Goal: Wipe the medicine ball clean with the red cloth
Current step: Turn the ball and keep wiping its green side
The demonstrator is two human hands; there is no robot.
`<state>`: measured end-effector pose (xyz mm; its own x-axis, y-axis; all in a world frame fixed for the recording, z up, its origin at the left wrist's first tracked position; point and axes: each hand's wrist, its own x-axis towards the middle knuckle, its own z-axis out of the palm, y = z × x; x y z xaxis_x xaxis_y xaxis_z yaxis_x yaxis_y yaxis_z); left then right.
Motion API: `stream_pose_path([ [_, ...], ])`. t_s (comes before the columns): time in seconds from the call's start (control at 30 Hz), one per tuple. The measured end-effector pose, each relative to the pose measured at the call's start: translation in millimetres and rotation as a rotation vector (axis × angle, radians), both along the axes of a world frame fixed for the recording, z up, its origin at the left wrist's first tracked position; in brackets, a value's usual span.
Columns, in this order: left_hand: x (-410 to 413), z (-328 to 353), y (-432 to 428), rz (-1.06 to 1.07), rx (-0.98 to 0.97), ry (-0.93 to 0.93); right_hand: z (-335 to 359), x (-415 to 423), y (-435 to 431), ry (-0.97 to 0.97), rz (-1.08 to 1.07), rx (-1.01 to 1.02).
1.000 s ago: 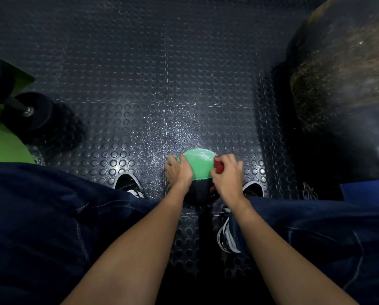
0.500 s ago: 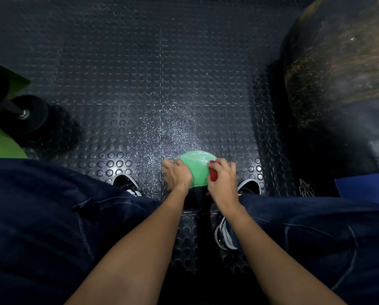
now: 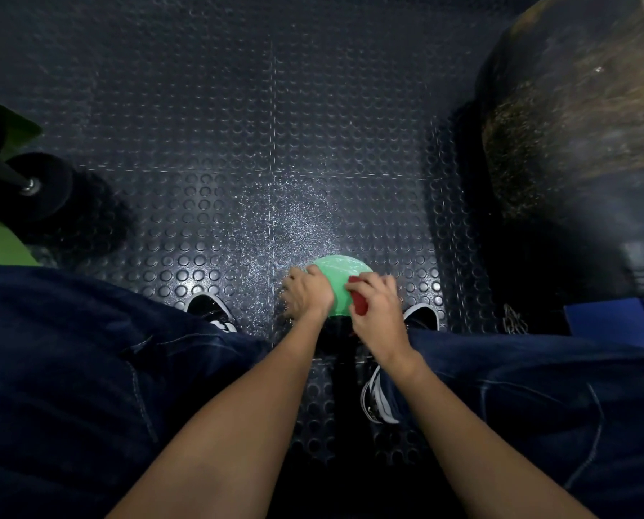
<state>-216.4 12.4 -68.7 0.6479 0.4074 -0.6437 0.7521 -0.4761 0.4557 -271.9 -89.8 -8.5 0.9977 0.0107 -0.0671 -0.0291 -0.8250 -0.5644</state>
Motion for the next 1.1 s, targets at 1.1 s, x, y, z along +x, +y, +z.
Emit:
stream_pose_path([
  [1.1, -9.6, 21.0, 1.0, -0.145, -0.023, -0.018, 0.2, 13.8, -3.4, 0.054, -0.305, -0.001],
])
